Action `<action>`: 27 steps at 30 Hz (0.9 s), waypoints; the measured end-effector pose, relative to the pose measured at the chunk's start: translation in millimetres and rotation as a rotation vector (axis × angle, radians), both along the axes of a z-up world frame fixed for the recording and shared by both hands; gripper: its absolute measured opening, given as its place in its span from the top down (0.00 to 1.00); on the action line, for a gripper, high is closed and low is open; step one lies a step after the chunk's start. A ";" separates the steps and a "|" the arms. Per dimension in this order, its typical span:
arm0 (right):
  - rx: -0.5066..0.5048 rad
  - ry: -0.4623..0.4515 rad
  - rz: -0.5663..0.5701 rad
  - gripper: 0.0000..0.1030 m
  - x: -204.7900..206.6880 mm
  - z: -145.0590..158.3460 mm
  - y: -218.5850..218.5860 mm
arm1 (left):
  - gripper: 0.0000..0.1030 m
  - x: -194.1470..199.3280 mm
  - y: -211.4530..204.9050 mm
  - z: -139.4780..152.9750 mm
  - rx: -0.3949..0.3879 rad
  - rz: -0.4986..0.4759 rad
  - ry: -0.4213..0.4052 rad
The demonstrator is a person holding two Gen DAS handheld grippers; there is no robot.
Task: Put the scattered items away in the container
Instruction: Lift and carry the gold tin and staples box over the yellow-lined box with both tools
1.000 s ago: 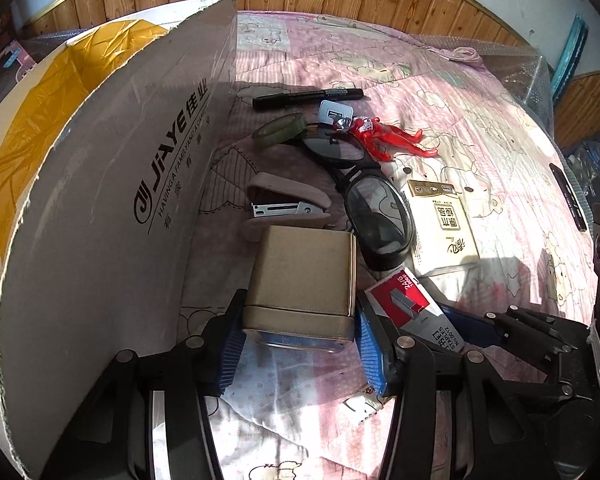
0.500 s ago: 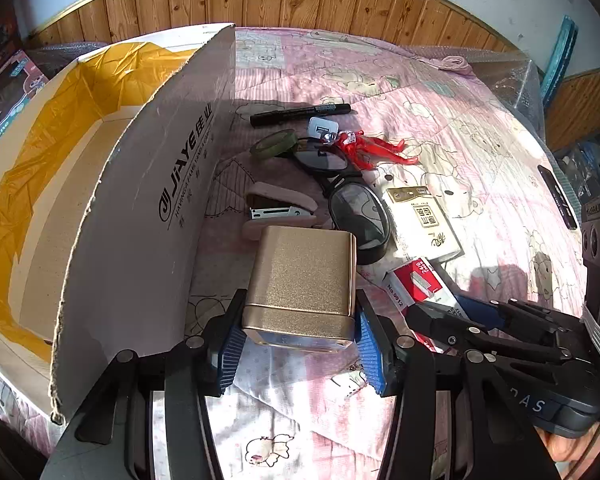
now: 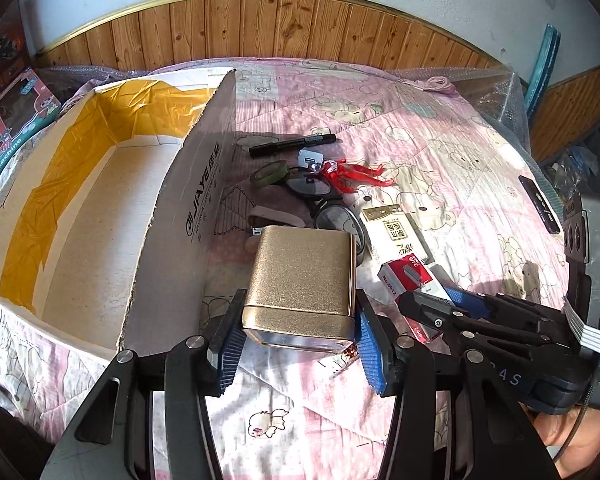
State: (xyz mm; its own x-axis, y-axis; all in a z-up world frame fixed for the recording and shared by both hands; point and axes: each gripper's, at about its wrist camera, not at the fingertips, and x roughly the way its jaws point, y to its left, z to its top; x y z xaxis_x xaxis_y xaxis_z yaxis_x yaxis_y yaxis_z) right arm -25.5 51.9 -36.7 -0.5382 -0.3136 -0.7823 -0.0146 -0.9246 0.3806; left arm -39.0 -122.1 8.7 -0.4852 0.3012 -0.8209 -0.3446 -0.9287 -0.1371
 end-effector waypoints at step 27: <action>0.095 0.127 0.039 0.61 9.8 93.9 -49.9 | 0.50 11.5 -49.8 65.9 0.126 0.032 0.071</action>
